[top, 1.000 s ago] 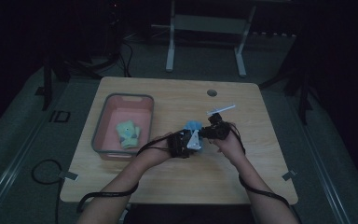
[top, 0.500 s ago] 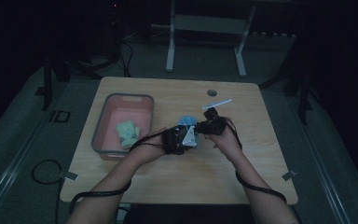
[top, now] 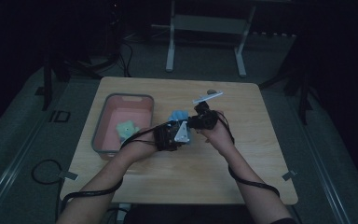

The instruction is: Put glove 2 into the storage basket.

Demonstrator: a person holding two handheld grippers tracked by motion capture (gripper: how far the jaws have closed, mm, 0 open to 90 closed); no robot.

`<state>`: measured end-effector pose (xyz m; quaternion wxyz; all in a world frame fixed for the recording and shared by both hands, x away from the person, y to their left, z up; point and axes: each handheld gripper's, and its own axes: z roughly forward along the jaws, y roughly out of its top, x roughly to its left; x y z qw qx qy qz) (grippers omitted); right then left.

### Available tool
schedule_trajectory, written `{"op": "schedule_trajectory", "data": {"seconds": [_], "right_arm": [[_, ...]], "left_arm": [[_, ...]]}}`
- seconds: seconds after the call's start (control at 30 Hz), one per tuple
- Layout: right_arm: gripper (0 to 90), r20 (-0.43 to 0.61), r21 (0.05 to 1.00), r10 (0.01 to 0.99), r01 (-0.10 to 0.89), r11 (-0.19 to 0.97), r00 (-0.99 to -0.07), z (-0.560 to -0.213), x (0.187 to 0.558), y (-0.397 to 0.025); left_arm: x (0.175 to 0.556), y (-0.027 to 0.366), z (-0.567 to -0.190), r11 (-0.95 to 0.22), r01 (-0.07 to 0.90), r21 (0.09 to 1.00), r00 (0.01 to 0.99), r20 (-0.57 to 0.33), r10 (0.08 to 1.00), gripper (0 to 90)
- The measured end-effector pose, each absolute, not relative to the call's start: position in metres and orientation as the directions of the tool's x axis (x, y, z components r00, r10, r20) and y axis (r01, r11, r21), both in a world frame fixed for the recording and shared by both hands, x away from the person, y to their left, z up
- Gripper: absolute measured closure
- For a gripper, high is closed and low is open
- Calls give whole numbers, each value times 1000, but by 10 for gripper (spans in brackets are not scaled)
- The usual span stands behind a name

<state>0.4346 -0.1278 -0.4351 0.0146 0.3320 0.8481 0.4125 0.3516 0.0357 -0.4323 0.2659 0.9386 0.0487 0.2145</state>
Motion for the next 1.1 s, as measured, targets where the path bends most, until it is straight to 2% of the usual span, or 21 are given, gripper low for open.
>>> {"op": "schedule_trajectory", "data": {"seconds": [1.1], "right_arm": [[773, 259, 713, 500, 513, 478, -826, -430, 438, -52]], "left_arm": [[346, 109, -424, -861, 57, 506, 897, 353, 267, 749]]}}
